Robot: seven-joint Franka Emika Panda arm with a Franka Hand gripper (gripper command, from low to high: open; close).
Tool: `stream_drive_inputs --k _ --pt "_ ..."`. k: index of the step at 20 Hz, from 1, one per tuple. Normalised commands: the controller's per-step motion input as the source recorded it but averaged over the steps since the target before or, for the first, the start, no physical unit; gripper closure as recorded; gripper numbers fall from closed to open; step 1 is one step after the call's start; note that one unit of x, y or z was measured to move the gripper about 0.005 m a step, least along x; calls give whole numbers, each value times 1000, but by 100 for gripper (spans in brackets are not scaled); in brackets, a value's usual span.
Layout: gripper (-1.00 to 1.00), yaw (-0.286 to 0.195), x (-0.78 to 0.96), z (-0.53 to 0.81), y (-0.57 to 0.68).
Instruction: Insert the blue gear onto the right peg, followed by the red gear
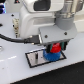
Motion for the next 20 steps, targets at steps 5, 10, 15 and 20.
stream_drive_inputs --k 5,10,15,20 --pt "100 0 113 145 -84" --pt "100 0 76 209 -116" --pt "100 0 42 -22 -35" --pt "100 0 82 -157 -61"
